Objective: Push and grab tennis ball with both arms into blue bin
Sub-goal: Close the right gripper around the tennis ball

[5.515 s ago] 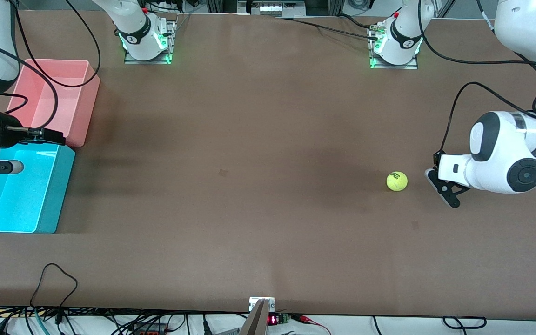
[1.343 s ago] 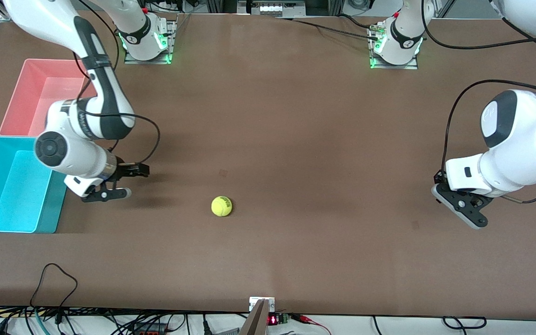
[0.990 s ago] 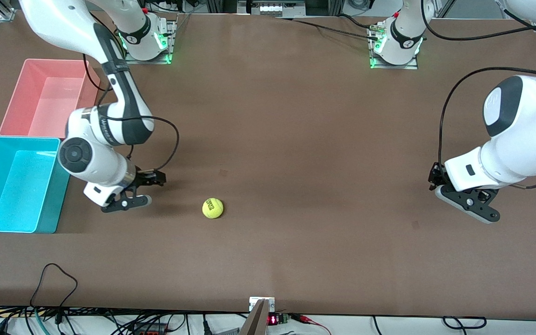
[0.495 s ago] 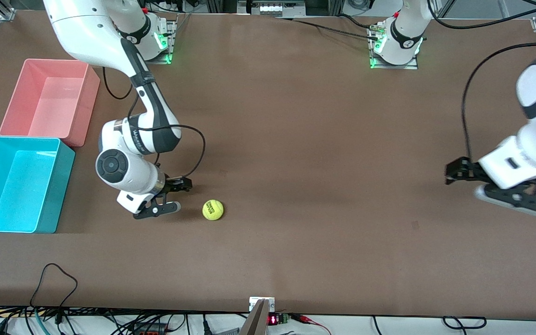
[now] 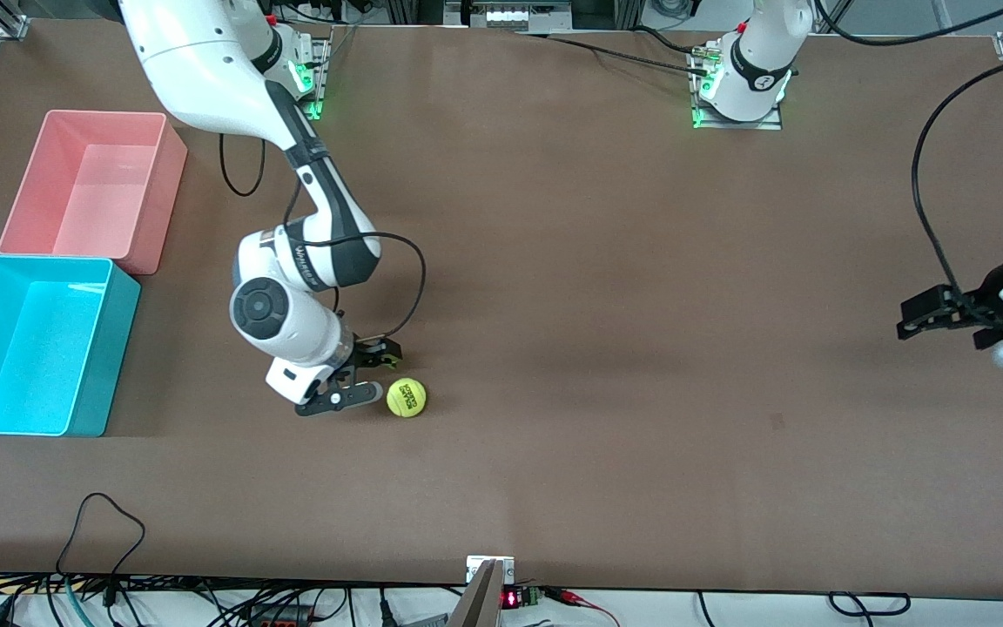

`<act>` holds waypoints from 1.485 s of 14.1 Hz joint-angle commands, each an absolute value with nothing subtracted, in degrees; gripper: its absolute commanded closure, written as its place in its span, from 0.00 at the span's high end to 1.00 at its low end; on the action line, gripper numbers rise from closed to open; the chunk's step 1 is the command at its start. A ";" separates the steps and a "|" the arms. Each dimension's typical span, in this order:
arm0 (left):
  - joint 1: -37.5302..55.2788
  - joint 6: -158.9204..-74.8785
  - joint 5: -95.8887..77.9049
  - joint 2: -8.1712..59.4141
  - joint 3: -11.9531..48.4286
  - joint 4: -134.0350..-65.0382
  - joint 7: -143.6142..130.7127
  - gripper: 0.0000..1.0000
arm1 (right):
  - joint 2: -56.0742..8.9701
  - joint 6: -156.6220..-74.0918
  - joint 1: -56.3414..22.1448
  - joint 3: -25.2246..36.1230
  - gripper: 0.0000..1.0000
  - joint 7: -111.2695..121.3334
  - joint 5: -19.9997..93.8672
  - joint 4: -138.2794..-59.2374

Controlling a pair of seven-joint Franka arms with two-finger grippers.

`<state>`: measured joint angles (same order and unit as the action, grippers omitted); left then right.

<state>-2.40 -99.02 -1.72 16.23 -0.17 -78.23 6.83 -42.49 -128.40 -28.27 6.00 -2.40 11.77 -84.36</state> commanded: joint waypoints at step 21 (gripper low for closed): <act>-0.53 -93.08 -2.11 2.91 -0.26 -90.70 -1.67 1.00 | -51.33 -150.38 -32.61 6.33 1.00 -5.45 11.95 -82.88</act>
